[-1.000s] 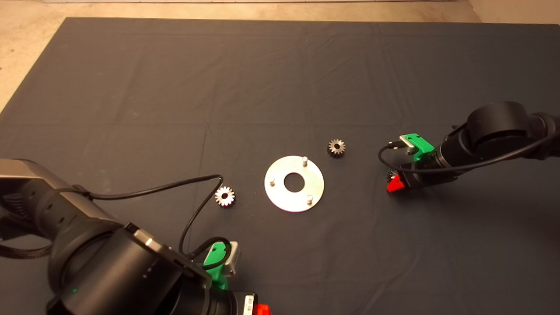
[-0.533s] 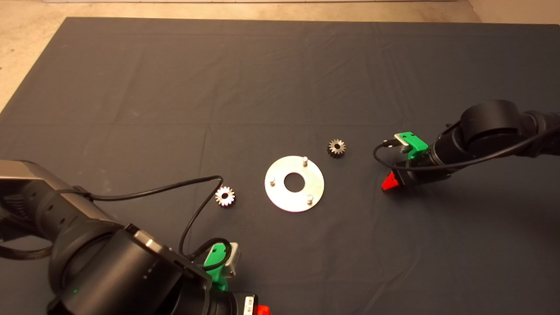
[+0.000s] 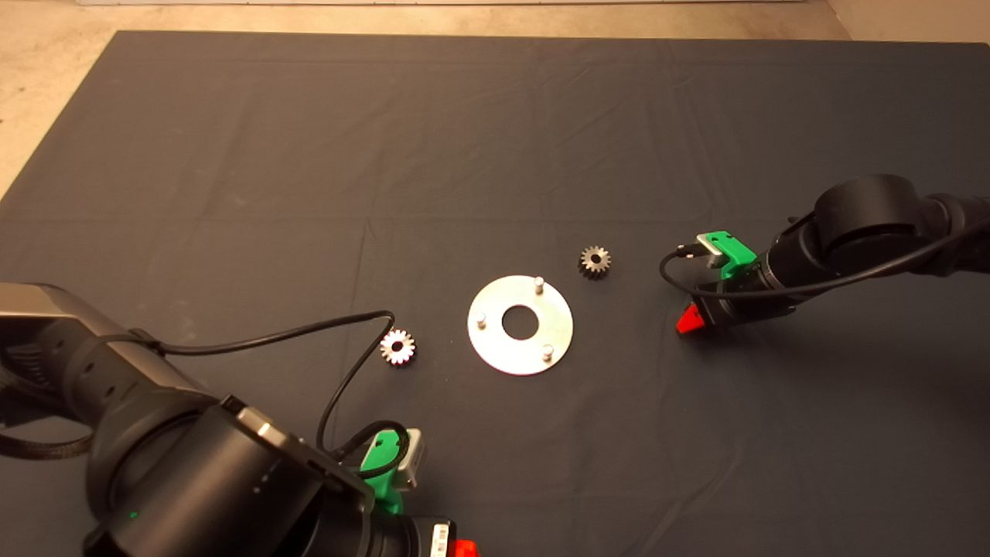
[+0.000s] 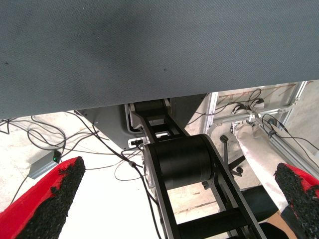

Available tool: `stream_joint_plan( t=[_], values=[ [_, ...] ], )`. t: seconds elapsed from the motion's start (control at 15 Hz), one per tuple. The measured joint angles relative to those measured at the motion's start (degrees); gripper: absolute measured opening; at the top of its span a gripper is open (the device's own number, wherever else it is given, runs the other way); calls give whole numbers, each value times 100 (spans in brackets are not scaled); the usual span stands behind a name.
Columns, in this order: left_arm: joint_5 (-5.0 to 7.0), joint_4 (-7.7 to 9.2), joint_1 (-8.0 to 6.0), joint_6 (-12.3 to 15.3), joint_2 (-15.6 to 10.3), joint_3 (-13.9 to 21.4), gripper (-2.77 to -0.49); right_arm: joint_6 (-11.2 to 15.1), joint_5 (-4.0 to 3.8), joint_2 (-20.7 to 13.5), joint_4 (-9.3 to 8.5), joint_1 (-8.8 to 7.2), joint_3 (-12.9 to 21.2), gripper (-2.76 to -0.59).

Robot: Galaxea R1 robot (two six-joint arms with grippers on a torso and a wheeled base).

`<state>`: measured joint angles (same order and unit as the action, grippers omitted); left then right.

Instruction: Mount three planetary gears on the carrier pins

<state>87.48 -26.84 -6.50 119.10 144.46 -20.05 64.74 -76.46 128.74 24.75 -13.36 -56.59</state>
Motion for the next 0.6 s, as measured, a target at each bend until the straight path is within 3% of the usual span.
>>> stream_joint_plan(
  t=[0.2,0.6],
  values=[
    [0,0,2,0,0,0,-49,-20,2,0,0,-2,-2,-185],
    [0,-9,20,0,0,0,-49,-41,-8,-2,2,-17,-40,-209]
  ],
)
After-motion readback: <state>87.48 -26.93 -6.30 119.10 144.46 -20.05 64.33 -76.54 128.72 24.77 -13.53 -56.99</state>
